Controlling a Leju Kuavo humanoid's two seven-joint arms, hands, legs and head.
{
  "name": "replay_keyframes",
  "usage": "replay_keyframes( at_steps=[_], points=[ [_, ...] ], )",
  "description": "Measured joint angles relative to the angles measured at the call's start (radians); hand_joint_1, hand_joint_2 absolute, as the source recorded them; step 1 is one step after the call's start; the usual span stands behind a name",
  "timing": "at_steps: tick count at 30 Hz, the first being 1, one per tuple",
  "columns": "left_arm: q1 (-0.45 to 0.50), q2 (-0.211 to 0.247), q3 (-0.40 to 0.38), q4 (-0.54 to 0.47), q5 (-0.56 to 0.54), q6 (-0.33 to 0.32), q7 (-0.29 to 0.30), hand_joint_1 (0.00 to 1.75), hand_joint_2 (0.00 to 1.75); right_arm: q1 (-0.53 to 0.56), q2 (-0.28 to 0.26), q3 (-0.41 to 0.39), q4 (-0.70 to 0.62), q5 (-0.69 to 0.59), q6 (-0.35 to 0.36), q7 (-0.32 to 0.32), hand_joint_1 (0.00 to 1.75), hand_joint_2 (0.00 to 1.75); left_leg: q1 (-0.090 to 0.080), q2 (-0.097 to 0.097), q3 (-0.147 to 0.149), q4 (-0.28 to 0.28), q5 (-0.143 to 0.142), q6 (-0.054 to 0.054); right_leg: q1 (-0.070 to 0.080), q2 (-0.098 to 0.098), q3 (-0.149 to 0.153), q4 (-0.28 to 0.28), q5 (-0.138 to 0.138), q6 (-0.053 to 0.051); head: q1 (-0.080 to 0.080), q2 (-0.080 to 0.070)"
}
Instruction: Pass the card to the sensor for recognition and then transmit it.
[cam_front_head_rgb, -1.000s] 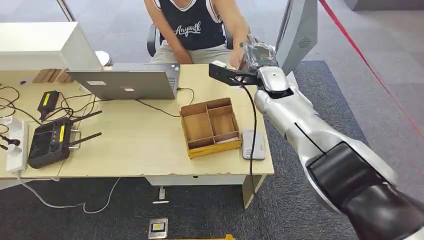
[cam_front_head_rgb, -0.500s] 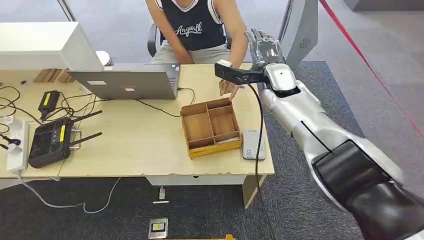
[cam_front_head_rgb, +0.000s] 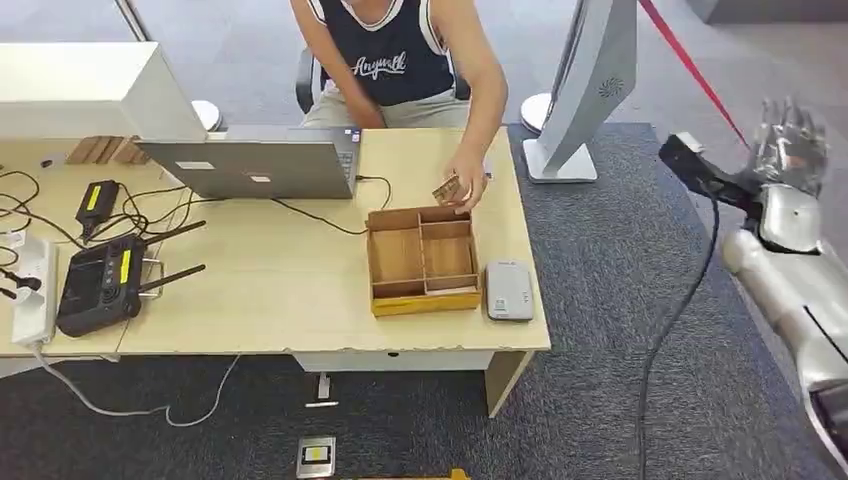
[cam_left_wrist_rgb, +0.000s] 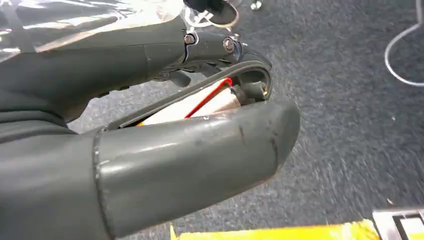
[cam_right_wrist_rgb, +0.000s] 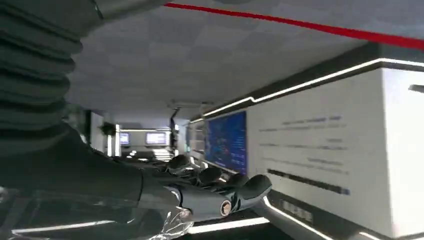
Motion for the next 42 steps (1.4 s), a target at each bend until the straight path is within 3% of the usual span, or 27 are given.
replay_keyframes(
  at_steps=[3, 6, 11, 15, 20, 24, 30, 34, 42],
  points=[
    [0.001, -0.01, 0.078, 0.0, -0.068, 0.0, 0.006, 0.0, 0.0, 0.139, -0.072, -0.071, 0.001, -0.054, -0.062, 0.033, 0.0, 1.75, 0.0, 0.0, -0.001, -0.001, -0.001, 0.0, 0.0, 0.0, 0.0, 0.0, -0.001, 0.0, -0.002, 0.0],
    [0.001, -0.023, 0.158, 0.0, -0.124, 0.0, 0.008, 0.0, 0.0, 0.274, -0.112, -0.141, 0.017, -0.112, -0.128, 0.038, 0.0, 1.75, 0.0, 0.0, -0.002, -0.001, -0.002, 0.0, 0.0, 0.0, -0.001, 0.0, -0.001, 0.001, -0.002, 0.0],
    [0.001, -0.045, 0.299, 0.0, -0.242, 0.0, 0.013, 0.0, 0.0, 0.453, -0.114, -0.264, 0.078, -0.093, -0.165, 0.019, 0.0, 1.75, 0.0, 0.001, -0.002, -0.001, -0.002, -0.001, 0.0, 0.0, -0.001, 0.001, -0.002, 0.0, -0.001, 0.0],
    [-0.004, -0.062, 0.399, 0.0, -0.284, 0.0, -0.003, 0.0, 0.0, 0.518, -0.066, -0.35, 0.129, -0.08, -0.159, 0.028, 0.0, 1.75, 0.0, 0.002, 0.0, -0.002, -0.002, -0.001, 0.0, 0.001, -0.001, 0.001, -0.003, 0.0, -0.001, 0.0],
    [-0.012, -0.085, 0.492, 0.001, -0.32, 0.0, -0.023, 0.0, 0.0, 0.565, 0.041, -0.429, 0.198, -0.188, -0.1, 0.032, 0.0, 1.75, 0.0, 0.002, 0.0, -0.002, -0.001, -0.002, 0.0, 0.0, 0.0, 0.001, -0.003, 0.0, 0.0, 0.0],
    [-0.018, -0.098, 0.555, 0.006, -0.355, 0.0, -0.023, 0.0, 0.0, 0.605, 0.142, -0.471, 0.243, -0.193, -0.083, 0.03, 0.0, 1.75, 0.001, 0.002, 0.0, -0.002, -0.001, -0.002, 0.001, 0.001, 0.0, 0.002, -0.003, 0.0, 0.0, 0.0],
    [-0.03, -0.103, 0.605, 0.02, -0.372, 0.0, -0.039, 0.0, 0.0, 0.638, 0.257, -0.506, 0.283, -0.23, -0.002, 0.04, 0.0, 1.75, 0.001, 0.002, 0.0, -0.002, -0.001, -0.002, 0.001, 0.001, 0.0, 0.002, -0.003, -0.001, -0.001, 0.0],
    [-0.037, -0.106, 0.624, 0.032, -0.384, -0.003, -0.053, 0.0, 0.0, 0.664, 0.32, -0.525, 0.305, -0.279, 0.139, 0.076, 0.0, 1.75, 0.001, 0.002, 0.0, -0.002, -0.001, -0.002, 0.001, 0.001, 0.0, 0.002, -0.003, -0.001, -0.002, 0.0],
    [-0.043, -0.109, 0.629, 0.041, -0.42, -0.011, -0.053, 0.0, 0.0, 0.719, 0.423, -0.549, 0.324, -0.3, 0.214, 0.075, 0.0, 1.75, 0.001, 0.002, 0.0, -0.002, -0.001, -0.002, 0.001, 0.001, -0.001, 0.002, -0.003, -0.001, -0.001, 0.0]
  ],
)
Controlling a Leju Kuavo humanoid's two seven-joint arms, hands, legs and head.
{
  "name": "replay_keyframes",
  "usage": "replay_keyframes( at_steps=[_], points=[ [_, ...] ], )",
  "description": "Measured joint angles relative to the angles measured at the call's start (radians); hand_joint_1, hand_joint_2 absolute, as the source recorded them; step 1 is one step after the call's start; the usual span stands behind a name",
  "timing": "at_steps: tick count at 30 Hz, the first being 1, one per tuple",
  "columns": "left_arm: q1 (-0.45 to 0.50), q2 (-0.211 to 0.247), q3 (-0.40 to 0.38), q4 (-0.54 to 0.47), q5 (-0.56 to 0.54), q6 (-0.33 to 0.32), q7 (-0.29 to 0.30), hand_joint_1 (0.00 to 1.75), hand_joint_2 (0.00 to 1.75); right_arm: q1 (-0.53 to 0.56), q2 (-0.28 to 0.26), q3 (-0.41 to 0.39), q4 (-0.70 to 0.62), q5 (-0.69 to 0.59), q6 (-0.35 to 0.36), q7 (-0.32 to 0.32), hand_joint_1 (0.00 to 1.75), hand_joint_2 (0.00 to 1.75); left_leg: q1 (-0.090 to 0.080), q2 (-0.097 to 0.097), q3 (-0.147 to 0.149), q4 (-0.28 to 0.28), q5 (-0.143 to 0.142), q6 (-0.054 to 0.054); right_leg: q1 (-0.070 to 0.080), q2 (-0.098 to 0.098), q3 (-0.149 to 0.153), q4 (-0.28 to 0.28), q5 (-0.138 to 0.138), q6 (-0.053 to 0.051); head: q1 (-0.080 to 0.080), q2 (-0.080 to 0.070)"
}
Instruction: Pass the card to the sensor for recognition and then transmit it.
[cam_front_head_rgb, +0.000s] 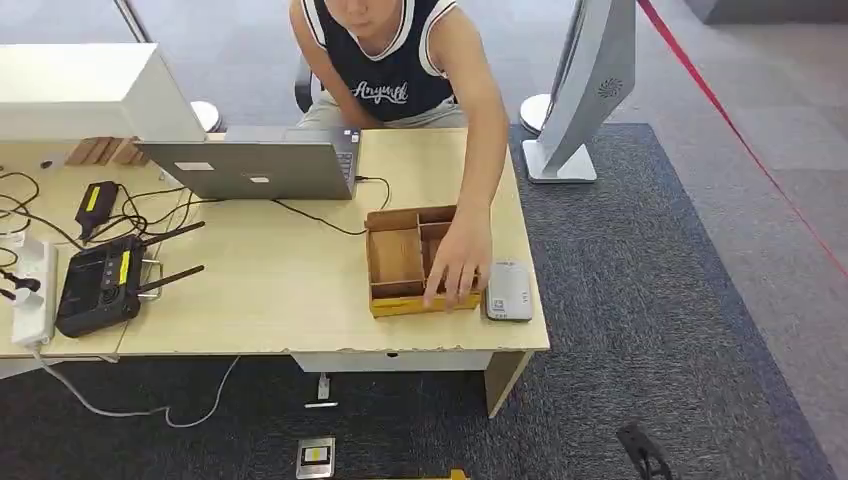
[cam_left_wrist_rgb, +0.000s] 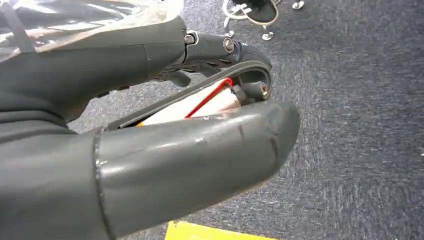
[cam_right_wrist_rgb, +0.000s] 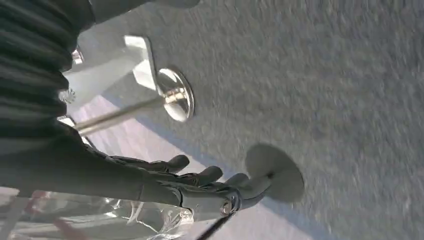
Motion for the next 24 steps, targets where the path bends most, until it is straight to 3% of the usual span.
replay_keyframes(
  at_steps=[11, 24],
  points=[
    [-0.002, 0.0, 0.0, 0.002, -0.006, -0.001, -0.014, 0.0, 0.0, 0.012, 0.083, -0.005, 0.008, -0.022, 0.065, -0.004, 0.0, 1.75, 0.0, 0.001, 0.0, 0.0, 0.0, 0.0, 0.0, 0.0, 0.0, 0.0, 0.0, 0.0, 0.0, 0.0],
    [-0.002, 0.0, 0.0, 0.002, -0.005, -0.001, -0.018, 0.0, 0.0, 0.013, 0.114, -0.004, 0.008, -0.027, 0.075, -0.003, 0.0, 1.75, 0.0, 0.001, 0.0, 0.0, 0.0, 0.0, 0.0, 0.0, 0.0, 0.0, 0.0, 0.0, 0.0, 0.0]
  ],
)
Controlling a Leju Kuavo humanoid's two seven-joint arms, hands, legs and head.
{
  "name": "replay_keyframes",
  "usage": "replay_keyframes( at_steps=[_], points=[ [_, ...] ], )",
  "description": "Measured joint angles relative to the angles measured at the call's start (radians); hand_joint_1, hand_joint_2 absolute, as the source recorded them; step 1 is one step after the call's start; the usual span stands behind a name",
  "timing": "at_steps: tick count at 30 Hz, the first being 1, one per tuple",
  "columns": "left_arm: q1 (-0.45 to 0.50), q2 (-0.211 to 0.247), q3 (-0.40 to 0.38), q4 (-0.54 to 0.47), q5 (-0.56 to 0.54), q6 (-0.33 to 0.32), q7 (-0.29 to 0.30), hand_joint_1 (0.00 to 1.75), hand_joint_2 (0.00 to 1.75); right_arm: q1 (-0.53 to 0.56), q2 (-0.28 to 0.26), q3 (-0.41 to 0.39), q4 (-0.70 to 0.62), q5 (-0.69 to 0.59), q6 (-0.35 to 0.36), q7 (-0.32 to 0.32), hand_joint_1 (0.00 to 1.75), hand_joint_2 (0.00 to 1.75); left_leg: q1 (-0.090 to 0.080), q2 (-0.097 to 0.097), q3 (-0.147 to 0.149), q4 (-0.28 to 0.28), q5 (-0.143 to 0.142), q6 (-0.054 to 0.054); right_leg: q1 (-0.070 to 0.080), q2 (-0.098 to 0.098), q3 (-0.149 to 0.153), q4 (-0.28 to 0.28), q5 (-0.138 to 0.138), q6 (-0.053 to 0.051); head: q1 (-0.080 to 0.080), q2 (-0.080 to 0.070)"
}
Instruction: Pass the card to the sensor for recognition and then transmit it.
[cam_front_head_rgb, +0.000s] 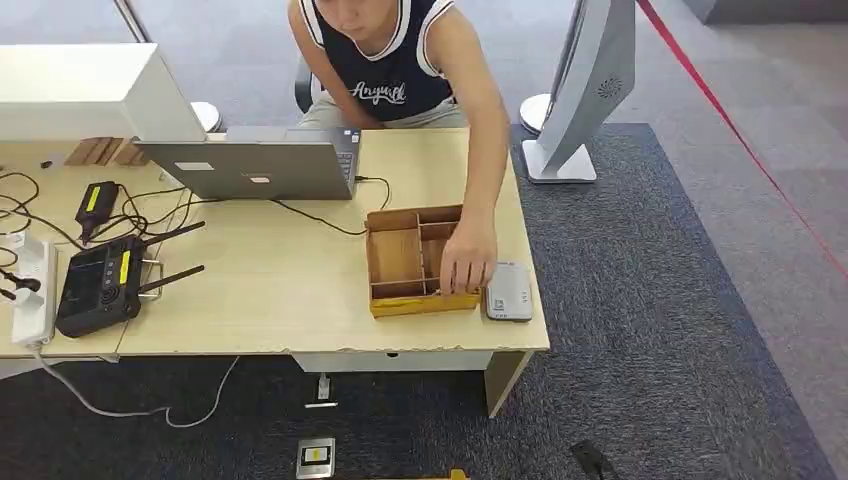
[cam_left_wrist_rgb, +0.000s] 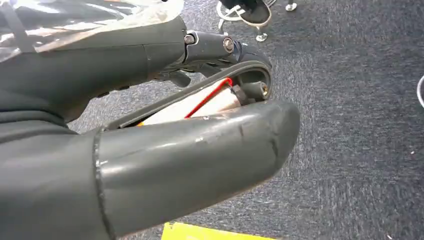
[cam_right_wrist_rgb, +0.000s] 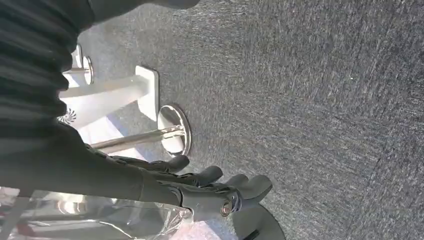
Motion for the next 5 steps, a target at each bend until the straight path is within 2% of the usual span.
replay_keyframes(
  at_steps=[1, 2, 5],
  points=[
    [0.0, 0.0, 0.0, 0.0, 0.0, 0.0, 0.0, 0.0, 0.0, 0.0, 0.001, 0.0, 0.0, 0.0, 0.0, 0.0, 0.0, 1.75, 0.0, 0.0, 0.0, 0.0, 0.0, 0.0, 0.0, 0.0, 0.0, 0.0, 0.0, 0.0, 0.0, 0.0],
    [0.0, 0.0, 0.0, 0.0, 0.0, 0.0, 0.0, 0.0, 0.0, 0.0, 0.002, 0.0, 0.0, 0.0, 0.0, 0.0, 0.0, 0.0, 0.0, 0.0, 0.0, 0.0, 0.0, 0.0, 0.0, 0.0, 0.0, 0.0, 0.0, 0.0, 0.0, 0.0],
    [0.0, 0.0, 0.0, 0.0, 0.0, 0.0, 0.0, 0.0, 0.0, 0.0, 0.002, 0.0, 0.0, 0.001, 0.0, 0.0, 0.0, 0.0, 0.0, 0.0, 0.0, 0.0, 0.0, 0.0, 0.0, 0.0, 0.0, 0.0, 0.0, 0.0, 0.0, 0.0]
  ],
)
